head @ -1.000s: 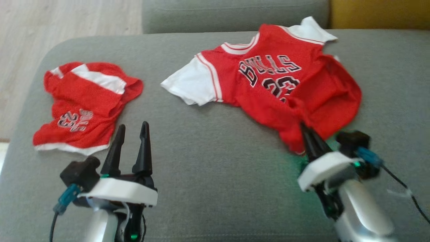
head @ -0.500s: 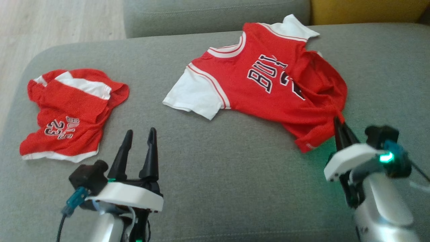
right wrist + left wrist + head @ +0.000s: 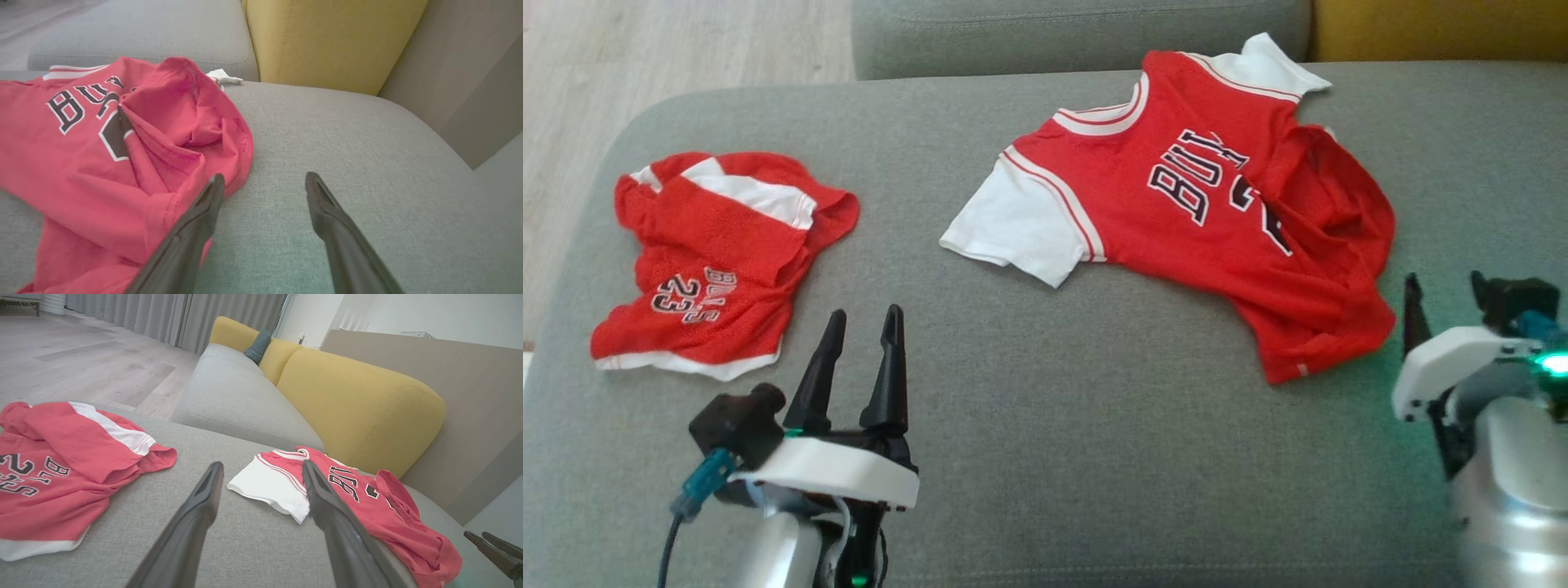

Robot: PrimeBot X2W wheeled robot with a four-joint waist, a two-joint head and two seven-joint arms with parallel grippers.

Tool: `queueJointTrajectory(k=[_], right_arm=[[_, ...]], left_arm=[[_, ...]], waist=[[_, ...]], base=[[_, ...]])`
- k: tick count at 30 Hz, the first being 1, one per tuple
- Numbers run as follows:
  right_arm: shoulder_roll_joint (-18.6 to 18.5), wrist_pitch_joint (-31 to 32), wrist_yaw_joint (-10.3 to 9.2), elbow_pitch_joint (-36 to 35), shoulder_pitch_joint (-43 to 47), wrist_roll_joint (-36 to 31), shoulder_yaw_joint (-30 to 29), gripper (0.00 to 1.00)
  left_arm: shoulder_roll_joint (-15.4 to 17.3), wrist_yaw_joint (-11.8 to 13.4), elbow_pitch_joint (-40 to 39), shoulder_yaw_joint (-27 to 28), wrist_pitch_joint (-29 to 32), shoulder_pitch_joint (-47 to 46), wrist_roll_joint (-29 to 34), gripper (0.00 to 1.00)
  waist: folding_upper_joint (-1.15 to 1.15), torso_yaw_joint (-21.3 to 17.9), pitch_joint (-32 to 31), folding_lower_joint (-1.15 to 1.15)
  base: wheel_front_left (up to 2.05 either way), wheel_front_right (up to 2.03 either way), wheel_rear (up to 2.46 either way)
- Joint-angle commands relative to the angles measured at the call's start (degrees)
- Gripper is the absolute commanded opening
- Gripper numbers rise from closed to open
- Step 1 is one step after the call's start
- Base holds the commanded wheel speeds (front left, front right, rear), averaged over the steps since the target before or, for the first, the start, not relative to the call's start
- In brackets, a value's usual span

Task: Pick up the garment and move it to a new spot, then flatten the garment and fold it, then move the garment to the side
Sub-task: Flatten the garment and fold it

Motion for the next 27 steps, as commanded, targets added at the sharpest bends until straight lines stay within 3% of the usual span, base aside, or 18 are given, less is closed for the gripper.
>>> queueJointTrajectory(k=[1,6,16,27], right_arm=[[1.7,-1.75,-0.04,-2.07,-1.6,-0.98,0.07,1.0],[4.78,-7.77,-0.04,-5.67,1.33,1.95,-0.86,1.0],[5.17,-10.48,-0.04,-19.21,15.8,22.7,13.19,1.0],[5.18,-10.14,-0.04,-26.12,17.87,23.9,16.61,1.0]], left_arm=[[0.41,0.43,-2.02,2.07,-0.7,-2.0,0.11,1.0],[0.41,0.57,-2.43,3.21,-0.7,-1.88,0.24,1.0],[0.41,0.13,-2.69,5.26,-0.7,-1.4,0.65,1.0],[0.41,0.46,0.67,3.94,-0.7,-4.03,1.41,1.0]], waist=[[0.0,-0.73,-0.23,0.0],[0.0,-3.31,-0.91,0.0],[0.0,-5.69,-2.21,0.0],[0.0,-7.44,0.44,0.0]], base=[[0.0,0.0,0.0],[0.0,0.0,0.0],[0.0,0.0,0.0],[0.0,0.0,0.0]])
